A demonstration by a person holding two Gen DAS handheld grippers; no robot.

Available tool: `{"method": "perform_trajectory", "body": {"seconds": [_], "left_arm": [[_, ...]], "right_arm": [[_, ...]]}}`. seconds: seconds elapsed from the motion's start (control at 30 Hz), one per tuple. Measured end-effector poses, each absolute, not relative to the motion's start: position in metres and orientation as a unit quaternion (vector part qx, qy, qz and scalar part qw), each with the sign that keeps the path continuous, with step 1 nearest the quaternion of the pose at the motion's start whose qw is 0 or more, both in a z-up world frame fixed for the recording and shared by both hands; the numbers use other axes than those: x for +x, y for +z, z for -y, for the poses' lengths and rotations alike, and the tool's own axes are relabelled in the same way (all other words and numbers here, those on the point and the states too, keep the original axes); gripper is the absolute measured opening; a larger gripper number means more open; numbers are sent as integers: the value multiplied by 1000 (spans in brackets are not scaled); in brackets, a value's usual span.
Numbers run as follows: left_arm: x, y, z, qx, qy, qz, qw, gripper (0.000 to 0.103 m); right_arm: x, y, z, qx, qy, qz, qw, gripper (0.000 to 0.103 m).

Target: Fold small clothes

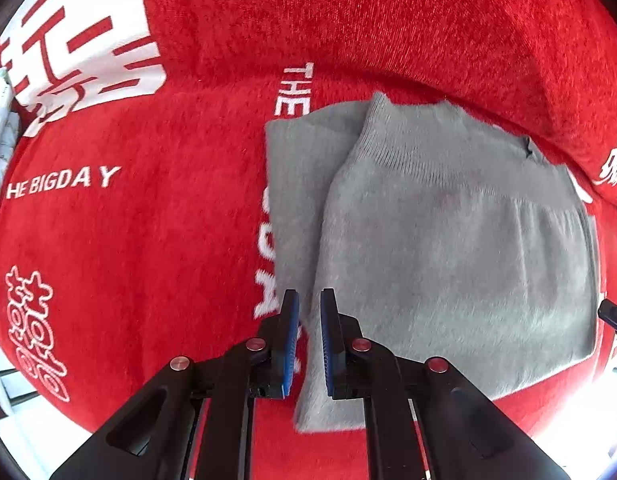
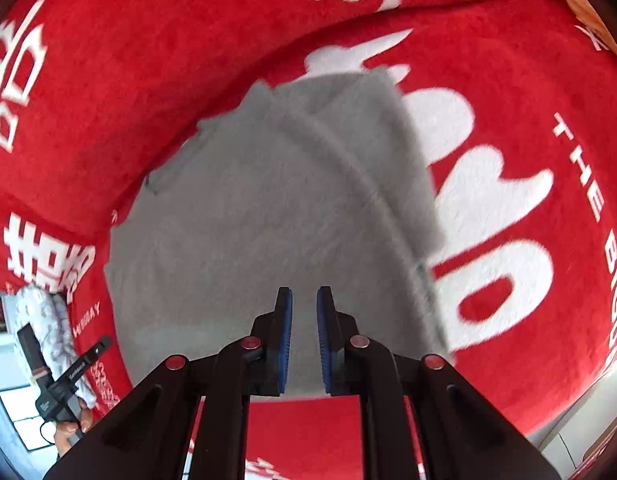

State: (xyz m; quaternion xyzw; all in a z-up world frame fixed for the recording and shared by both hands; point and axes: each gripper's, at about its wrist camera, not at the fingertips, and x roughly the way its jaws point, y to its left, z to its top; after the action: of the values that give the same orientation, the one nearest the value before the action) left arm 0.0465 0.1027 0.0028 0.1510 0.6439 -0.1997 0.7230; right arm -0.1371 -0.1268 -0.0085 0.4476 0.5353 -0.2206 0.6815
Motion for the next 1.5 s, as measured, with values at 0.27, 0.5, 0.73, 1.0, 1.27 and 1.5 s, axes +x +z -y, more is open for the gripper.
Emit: {"method": "perform_trajectory", "body": {"seconds": [0.27, 0.5, 0.73, 1.0, 1.27, 1.5], "left_arm": [[33, 12, -116, 176, -182, -615, 747, 102], [36, 6, -126, 173, -166, -632, 737, 102], [42, -7, -138, 156, -153, -652, 726, 102], [37, -16, -145, 155, -165, -664, 712, 102], [38, -21, -148, 148, -166, -672, 706, 102], [45, -29, -150, 153, -169, -673, 704, 102]], "right_arm": [[-114, -12, 67, 438, -171, -561, 681, 48], [-99, -26, 20, 448, -129, -582, 666, 60], [-99, -38, -10, 472, -107, -591, 646, 61], [-103, -50, -19, 521, -95, -572, 626, 61], [-105, -61, -20, 558, -96, -557, 608, 62], [-100, -68, -25, 573, -91, -553, 598, 62]]}}
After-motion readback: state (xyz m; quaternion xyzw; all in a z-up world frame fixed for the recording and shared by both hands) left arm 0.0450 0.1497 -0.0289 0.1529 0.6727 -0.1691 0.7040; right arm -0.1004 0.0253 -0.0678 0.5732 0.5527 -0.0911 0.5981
